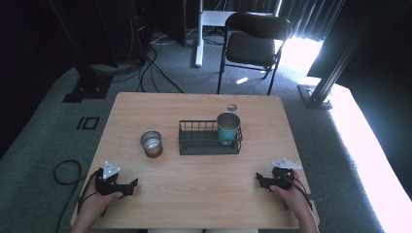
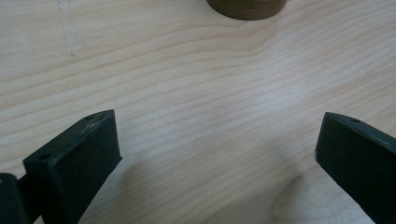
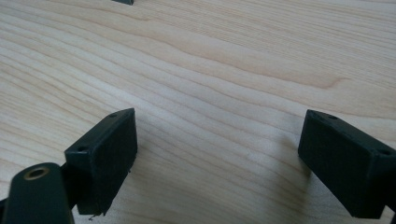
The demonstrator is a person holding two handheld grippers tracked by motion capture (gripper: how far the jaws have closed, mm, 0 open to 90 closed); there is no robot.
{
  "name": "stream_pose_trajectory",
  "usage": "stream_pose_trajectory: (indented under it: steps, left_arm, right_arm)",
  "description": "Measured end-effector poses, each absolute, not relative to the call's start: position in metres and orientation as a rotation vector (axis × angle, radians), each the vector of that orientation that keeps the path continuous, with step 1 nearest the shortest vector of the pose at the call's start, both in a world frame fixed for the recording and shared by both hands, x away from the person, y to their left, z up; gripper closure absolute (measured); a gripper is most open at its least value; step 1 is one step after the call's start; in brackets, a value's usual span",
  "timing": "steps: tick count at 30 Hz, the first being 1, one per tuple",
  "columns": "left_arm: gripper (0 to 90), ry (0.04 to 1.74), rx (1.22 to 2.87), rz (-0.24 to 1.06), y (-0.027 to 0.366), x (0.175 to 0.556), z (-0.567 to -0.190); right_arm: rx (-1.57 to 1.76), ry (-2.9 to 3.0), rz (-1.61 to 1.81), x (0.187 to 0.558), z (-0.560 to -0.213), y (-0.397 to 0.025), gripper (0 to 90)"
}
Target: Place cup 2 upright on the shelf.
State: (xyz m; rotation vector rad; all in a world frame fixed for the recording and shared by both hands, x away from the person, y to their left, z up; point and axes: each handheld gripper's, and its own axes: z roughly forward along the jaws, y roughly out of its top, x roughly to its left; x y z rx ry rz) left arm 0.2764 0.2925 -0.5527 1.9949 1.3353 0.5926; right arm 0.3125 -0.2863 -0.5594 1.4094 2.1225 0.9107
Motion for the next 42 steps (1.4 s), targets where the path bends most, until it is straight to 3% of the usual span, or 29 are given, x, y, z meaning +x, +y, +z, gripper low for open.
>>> stream_pose_trajectory:
  steps: [42]
  left_arm:
    - [2.5, 1.240, 1.909, 0.640, 0.258, 0.326, -0.535]
  right_arm:
    - [1.410, 2.122, 0.911, 0.312, -0.559, -0.286, 11.4]
